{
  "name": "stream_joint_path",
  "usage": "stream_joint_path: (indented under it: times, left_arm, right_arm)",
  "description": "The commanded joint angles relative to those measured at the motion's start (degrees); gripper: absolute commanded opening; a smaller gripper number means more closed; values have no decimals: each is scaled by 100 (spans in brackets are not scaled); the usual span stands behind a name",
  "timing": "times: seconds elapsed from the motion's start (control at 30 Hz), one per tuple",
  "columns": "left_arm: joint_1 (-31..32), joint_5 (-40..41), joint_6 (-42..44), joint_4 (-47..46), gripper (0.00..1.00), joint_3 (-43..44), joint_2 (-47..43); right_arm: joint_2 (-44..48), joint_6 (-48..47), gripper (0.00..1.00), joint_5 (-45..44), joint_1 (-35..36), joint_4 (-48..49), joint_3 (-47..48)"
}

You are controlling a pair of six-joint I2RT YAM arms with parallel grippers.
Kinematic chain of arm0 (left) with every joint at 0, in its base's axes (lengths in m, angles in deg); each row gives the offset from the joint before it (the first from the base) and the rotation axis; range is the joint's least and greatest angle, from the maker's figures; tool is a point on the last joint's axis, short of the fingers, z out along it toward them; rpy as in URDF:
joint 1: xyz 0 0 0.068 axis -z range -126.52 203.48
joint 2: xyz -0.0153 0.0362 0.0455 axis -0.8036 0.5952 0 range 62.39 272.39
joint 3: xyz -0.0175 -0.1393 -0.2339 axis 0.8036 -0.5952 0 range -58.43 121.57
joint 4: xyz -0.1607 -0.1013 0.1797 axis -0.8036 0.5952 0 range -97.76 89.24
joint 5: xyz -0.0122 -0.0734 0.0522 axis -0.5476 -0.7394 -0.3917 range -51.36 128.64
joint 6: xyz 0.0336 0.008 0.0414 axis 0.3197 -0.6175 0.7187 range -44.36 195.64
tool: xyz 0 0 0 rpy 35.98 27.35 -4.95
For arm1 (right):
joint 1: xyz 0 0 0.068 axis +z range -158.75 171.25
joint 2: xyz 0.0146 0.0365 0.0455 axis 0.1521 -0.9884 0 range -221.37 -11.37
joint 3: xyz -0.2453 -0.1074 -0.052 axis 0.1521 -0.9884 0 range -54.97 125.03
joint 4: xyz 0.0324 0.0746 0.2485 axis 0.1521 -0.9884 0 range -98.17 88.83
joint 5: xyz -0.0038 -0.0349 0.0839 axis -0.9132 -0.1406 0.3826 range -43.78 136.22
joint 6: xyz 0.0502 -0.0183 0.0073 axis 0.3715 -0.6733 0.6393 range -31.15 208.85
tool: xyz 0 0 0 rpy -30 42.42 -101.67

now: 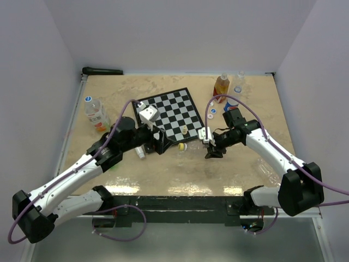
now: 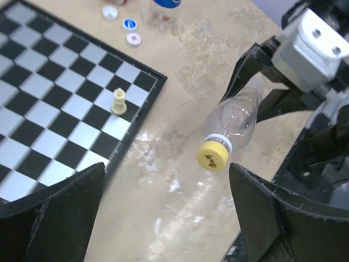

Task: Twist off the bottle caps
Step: Unscrew the bottle cap from the plastic bottle.

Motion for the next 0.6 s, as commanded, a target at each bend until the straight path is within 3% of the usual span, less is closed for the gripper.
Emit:
stream_joint_path:
  times: [0.0, 0.23, 0.37, 0.57]
  left_arm:
    - [-14, -576, 2410, -395, 100, -347, -310]
    - [-6, -1175, 4549, -605, 98, -830, -538]
    - [-6, -1482, 4858, -1326, 99, -1033, -548]
    - [3, -1755, 4955, -1616, 99, -1015, -214]
  right_arm:
    - [98, 47, 2, 41, 10, -55, 1]
    - [72, 55, 2, 41, 10, -37, 9]
    - [45, 55, 2, 32, 10, -37, 1]
    - [36, 55, 2, 14, 1, -28, -8]
